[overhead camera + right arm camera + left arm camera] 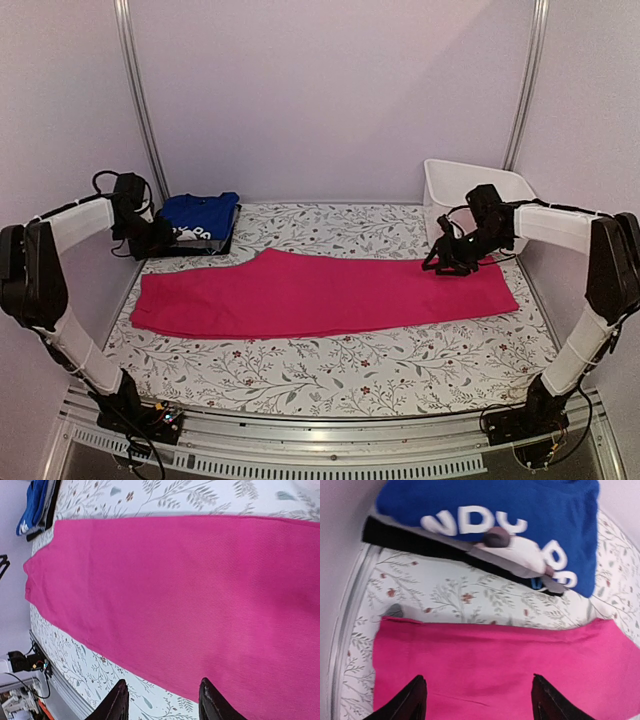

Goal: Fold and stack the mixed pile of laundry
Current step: Smooth out the rectangle-folded trousers at the center of the board, then pick up the rectangle-folded trousers from the center of the board.

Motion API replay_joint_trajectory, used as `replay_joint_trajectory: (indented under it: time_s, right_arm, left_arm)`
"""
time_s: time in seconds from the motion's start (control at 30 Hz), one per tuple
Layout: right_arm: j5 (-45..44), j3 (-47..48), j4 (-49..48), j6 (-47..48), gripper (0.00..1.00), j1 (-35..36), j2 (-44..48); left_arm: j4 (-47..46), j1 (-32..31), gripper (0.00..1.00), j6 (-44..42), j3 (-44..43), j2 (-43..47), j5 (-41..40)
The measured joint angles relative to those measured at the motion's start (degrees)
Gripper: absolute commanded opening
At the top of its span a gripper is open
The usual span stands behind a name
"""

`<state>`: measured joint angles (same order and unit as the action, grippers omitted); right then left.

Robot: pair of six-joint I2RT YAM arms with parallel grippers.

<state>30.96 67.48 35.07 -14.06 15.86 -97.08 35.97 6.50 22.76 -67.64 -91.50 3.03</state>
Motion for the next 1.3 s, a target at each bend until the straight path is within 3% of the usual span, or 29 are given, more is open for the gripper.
replay_joint_trajectory:
  time_s: [0.13, 0.4, 0.9, 1.17, 1.3]
  right_arm:
    - [-3.13, -0.72, 1.29, 0.87, 0.53, -10.23, 3.58]
    - [-13.55, -0.76, 3.32, 2.84, 0.65, -26.73, 3.93]
    - [-25.38, -5.73, -1.51, 6.4, 0.75, -27.87, -5.22]
    - [-25.09, -6.05, -4.98, 8.09, 0.64, -27.3, -6.58]
    - [-24.04, -6.08, -6.29, 8.7, 0.42, -23.67, -7.04]
  left_arm:
    - [-0.68, -8.52, 0.72, -0.66, -1.42, -1.49, 1.88]
    - [0.0, -11.87, 0.75, -0.7, -0.83, -4.66, 3.15]
    - [1.33, -11.87, 0.76, -1.6, -2.01, -4.66, 3.3]
    - [1.38, -11.87, 0.78, -1.73, -3.04, -5.05, 3.78]
    - [1.44, -11.87, 0.81, -1.99, -3.43, -5.62, 3.58]
